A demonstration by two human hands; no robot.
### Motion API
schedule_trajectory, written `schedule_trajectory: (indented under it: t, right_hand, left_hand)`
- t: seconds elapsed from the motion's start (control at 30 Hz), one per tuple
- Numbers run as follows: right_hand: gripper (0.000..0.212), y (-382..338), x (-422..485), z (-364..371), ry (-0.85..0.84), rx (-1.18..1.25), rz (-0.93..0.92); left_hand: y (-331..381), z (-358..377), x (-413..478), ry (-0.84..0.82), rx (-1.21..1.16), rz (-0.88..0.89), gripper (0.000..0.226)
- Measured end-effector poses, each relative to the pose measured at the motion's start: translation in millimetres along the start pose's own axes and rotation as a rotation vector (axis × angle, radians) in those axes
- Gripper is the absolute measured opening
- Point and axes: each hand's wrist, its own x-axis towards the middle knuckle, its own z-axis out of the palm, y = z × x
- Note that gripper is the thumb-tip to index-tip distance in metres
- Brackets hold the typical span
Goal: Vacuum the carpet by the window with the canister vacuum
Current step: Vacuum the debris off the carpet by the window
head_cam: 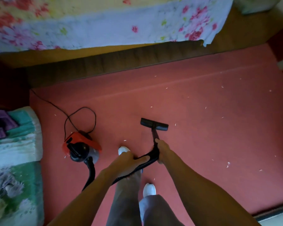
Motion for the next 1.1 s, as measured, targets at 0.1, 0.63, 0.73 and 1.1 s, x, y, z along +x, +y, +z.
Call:
schedule_trajectory:
  t: [0.1, 0.63, 0.73, 1.1]
  right_hand:
    - [0.026, -19, 25, 7, 0.046, 0.031, 0.01]
    - [0.013, -112, 168, 61, 0.083, -0.118, -0.017]
    - [0.016, -142, 194, 60, 0.068, -0.119, -0.04]
    - [0.024, -211, 159, 26, 0.014, 0.083, 0.073]
  left_hand:
    - [5, -6, 24, 0.002, 0.01, 0.019, 0.057]
    - [-4, -32, 200, 0.116, -0.095, -0.043, 0.083]
    - [15, -26, 225, 0.148, -0.105, -0.031, 0.074]
    - [116, -67, 219, 0.072, 0.005, 0.008, 0.057]
